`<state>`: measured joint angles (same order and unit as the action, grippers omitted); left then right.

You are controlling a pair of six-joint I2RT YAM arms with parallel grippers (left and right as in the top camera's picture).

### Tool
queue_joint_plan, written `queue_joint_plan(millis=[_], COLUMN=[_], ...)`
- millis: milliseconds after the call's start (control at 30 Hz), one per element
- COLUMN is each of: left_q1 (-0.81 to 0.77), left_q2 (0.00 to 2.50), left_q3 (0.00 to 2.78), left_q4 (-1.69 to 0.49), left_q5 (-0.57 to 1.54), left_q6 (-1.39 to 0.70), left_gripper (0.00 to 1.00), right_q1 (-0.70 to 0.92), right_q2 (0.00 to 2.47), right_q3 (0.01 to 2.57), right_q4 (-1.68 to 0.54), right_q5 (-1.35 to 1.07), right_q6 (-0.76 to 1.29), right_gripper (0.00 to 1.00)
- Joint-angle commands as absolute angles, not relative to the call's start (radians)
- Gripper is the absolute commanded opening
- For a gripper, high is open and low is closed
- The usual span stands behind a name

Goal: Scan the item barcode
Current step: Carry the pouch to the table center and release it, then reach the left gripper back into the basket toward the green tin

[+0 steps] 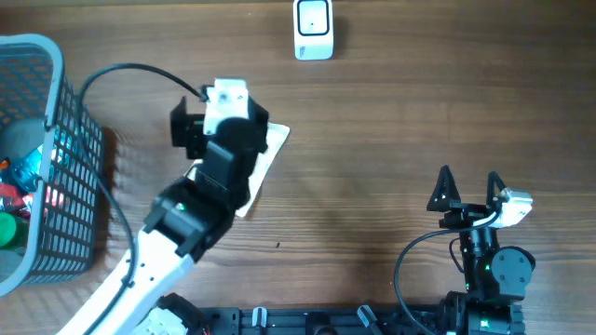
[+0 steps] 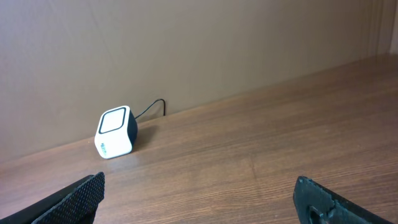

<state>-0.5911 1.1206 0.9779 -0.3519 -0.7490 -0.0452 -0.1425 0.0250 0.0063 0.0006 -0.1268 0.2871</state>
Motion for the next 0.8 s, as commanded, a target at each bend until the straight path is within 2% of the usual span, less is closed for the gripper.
queue_joint_plan(millis=[0,67,167,233,367,500,767], left_q1=[-0.419,-0.303,-0.048,0.188,0.459,0.629,0.772], left_q2=[1.087,1.087,1.086,1.093,1.159,1.243,1.504], left_q3=[1.265,1.387,1.544,1.564,1.564,1.563,1.563], left_q4=[-0.511,-0.604,-0.731,-0.800,-0.905,-0.949,-1.068], left_q5=[-0.740,-0.688,-0.555,-0.426,-0.331,-0.329,-0.318], left_q6=[-0.053,-0.054,-0.135,-0.200,-0.367,-0.454,-0.509], left_gripper=[1.00,1.00,1.00,1.00,1.00,1.00,1.00], right_q1=[-0.142,-0.142,-0.142,-0.142,-0.142,-0.142,-0.142], right_q2=[0.023,0.023,0.023,0.023,0.023,0.023,0.023], right_q3=[0.006,0.006,0.006,0.006,0.006,0.006,0.006], right_q4=[0.006,0.006,0.006,0.007,0.007,0.006,0.007], right_q5=[-0.120,-0.120,-0.120,-0.120,-0.120,-0.120,-0.120], right_q6=[0.291,0.291,0.291,0.291,0.291,0.291,0.291], right_gripper=[1.00,1.00,1.00,1.00,1.00,1.00,1.00])
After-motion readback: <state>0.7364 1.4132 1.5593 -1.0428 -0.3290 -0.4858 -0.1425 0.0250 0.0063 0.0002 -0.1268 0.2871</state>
